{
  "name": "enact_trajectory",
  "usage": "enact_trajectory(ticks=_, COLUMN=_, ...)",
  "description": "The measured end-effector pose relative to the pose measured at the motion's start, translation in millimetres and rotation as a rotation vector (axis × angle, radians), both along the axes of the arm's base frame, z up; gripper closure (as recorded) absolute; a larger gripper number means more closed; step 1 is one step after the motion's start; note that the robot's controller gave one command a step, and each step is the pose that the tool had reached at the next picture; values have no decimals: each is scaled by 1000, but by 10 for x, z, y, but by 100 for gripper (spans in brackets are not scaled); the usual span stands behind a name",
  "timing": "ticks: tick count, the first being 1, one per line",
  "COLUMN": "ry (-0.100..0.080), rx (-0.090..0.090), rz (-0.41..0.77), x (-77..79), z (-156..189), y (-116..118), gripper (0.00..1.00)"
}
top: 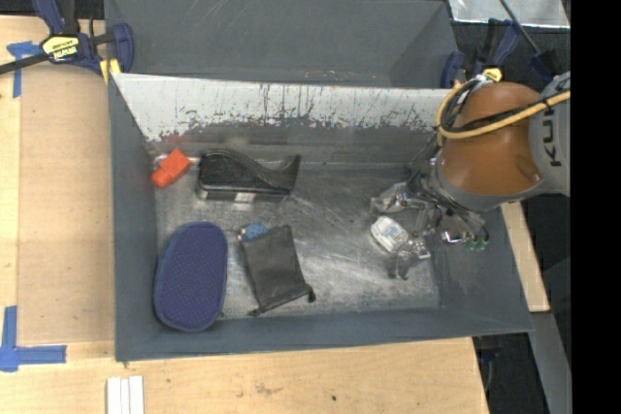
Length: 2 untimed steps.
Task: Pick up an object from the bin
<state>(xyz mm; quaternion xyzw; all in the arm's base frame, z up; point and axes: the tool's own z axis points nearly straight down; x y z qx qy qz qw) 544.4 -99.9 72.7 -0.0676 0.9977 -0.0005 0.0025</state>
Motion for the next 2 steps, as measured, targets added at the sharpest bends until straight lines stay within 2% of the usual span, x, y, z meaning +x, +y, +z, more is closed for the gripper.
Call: enact_trajectory(ticks=2, ry=-5, rx=-1, rz=1, x=31, z=24, y=-2, gripper=0)
